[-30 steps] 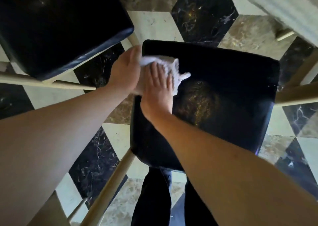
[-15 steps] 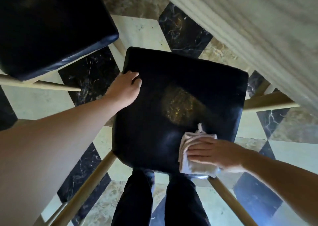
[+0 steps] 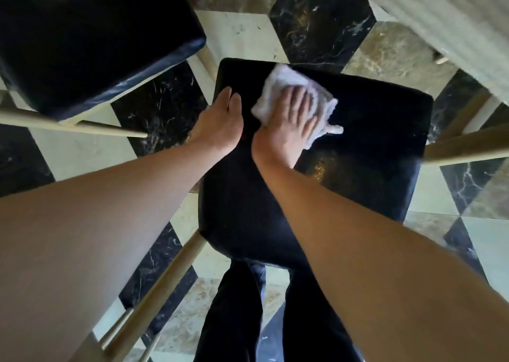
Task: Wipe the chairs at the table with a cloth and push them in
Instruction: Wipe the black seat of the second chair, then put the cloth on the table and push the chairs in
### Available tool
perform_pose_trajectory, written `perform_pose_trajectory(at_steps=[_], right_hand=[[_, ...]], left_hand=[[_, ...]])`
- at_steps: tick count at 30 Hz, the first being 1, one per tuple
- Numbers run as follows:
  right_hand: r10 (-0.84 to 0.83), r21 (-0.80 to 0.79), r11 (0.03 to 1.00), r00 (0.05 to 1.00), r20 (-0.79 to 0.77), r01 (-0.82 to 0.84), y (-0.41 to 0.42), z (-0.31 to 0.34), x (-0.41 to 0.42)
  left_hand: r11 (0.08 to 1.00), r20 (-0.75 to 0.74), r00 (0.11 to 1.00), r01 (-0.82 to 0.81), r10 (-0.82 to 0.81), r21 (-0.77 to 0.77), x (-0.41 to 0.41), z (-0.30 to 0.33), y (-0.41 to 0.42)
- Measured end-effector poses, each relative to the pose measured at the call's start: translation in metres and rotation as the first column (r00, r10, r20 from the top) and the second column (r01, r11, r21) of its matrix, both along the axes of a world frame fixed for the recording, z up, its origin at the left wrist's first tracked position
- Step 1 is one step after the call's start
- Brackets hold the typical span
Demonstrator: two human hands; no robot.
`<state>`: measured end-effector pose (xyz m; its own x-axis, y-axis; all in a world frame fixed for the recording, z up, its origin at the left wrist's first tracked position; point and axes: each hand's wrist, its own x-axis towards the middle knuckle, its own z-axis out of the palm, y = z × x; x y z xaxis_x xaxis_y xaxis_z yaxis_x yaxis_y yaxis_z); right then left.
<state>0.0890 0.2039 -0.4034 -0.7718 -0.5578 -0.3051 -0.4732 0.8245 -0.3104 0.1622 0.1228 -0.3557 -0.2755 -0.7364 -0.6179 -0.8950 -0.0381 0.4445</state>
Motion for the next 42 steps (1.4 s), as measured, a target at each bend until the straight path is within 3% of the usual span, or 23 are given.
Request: perform_pose_trajectory(at_steps=[2, 4, 6, 8, 9, 10, 11, 13, 15, 17, 18, 19, 20, 22, 24, 26, 28, 30, 32, 35, 37, 39, 42], right_hand=[[0.350, -0.046, 0.936, 0.936, 0.026, -0.348, 0.028, 0.001, 0.050], [0.639, -0.050, 0.769, 0.762, 0.111, -0.637, 0.084, 0.004, 0.077], [0.867, -0.046, 0.473, 0.456, 0.200, -0.880, 0.150, 0.005, 0.069], [0.970, -0.034, 0.129, 0.119, 0.214, -0.991, 0.206, 0.008, 0.021], [0.979, 0.001, 0.017, 0.017, 0.202, -1.000, 0.224, 0.011, -0.011], [0.983, 0.045, -0.021, -0.012, 0.184, -0.999, 0.236, 0.015, -0.047], [0.988, 0.090, -0.006, 0.007, 0.152, -0.996, 0.243, 0.017, -0.085], [0.986, 0.149, 0.126, 0.141, 0.094, -0.981, 0.243, 0.020, -0.151], [0.902, 0.153, 0.425, 0.432, 0.014, -0.892, 0.224, 0.020, -0.182], [0.583, 0.161, 0.807, 0.810, -0.070, -0.567, 0.186, 0.011, -0.160], [0.334, 0.155, 0.936, 0.937, -0.101, -0.317, 0.160, 0.006, -0.133], [0.063, 0.144, 0.988, 0.995, -0.083, -0.051, 0.129, 0.006, -0.102], [-0.166, 0.137, 0.976, 0.986, -0.016, 0.167, 0.098, 0.010, -0.069], [-0.321, 0.093, 0.946, 0.937, 0.135, 0.311, 0.053, 0.015, -0.006], [-0.146, -0.004, 0.989, 0.962, 0.232, 0.151, 0.044, 0.019, 0.054], [0.065, -0.054, 0.997, 0.939, 0.337, -0.049, 0.059, 0.029, 0.083], [0.158, -0.126, 0.986, 0.879, 0.450, -0.113, 0.072, 0.037, 0.073], [0.144, -0.149, 0.986, 0.805, 0.576, -0.070, 0.077, 0.056, 0.048], [0.119, -0.113, 0.992, 0.727, 0.676, -0.056, 0.082, 0.087, 0.018], [0.093, -0.088, 0.995, 0.631, 0.770, -0.040, 0.086, 0.133, -0.017], [0.061, -0.087, 0.996, 0.608, 0.792, 0.013, 0.091, 0.177, -0.031], [0.096, -0.095, 0.995, 0.687, 0.720, -0.039, 0.096, 0.213, -0.041], [0.234, -0.077, 0.971, 0.820, 0.523, -0.228, 0.099, 0.270, -0.058]], left_hand=[[0.998, -0.085, 0.994, -0.065, 0.065, 0.003, 0.003, -0.003, -0.001], [1.000, -0.100, 0.995, -0.012, 0.013, 0.016, 0.006, -0.003, 0.001], [0.991, -0.040, 0.991, 0.129, -0.129, 0.018, 0.008, -0.003, 0.003], [0.967, 0.000, 0.967, 0.254, -0.254, 0.012, 0.007, -0.005, 0.005], [0.959, 0.019, 0.959, 0.283, -0.283, 0.007, 0.007, -0.006, 0.005], [0.954, 0.055, 0.953, 0.299, -0.299, 0.004, 0.006, -0.007, 0.004], [0.950, 0.101, 0.945, 0.314, -0.312, -0.001, 0.005, -0.008, 0.003], [0.929, 0.194, 0.910, 0.369, -0.368, 0.032, 0.001, -0.009, 0.003], [0.897, 0.233, 0.868, 0.438, -0.440, 0.063, -0.004, -0.008, 0.003], [0.907, 0.240, 0.876, 0.415, -0.418, 0.064, -0.009, -0.006, 0.004], [0.910, 0.240, 0.879, 0.412, -0.413, 0.057, -0.010, -0.003, 0.005], [0.912, 0.226, 0.885, 0.407, -0.406, 0.046, -0.011, -0.002, 0.006], [0.915, 0.209, 0.892, 0.400, -0.402, 0.051, -0.010, 0.000, 0.006], [0.892, 0.225, 0.863, 0.436, -0.452, 0.119, -0.004, 0.002, 0.004], [0.807, 0.259, 0.765, 0.572, -0.590, 0.149, 0.004, 0.005, 0.000], [0.658, 0.273, 0.610, 0.740, -0.744, 0.140, 0.015, 0.012, -0.002], [0.511, 0.263, 0.456, 0.835, -0.850, 0.202, 0.031, 0.021, -0.002], [0.408, 0.265, 0.349, 0.886, -0.899, 0.219, 0.046, 0.033, 0.001], [0.395, 0.226, 0.366, 0.914, -0.903, 0.096, 0.049, 0.049, 0.006], [0.561, 0.052, 0.561, 0.828, -0.826, -0.011, 0.030, 0.082, 0.014], [0.630, -0.083, 0.624, 0.771, -0.777, -0.099, 0.019, 0.120, 0.019], [0.640, -0.147, 0.623, 0.752, -0.768, -0.157, 0.013, 0.150, 0.022], [0.522, -0.026, 0.543, 0.792, -0.839, -0.318, -0.003, 0.205, 0.020]])
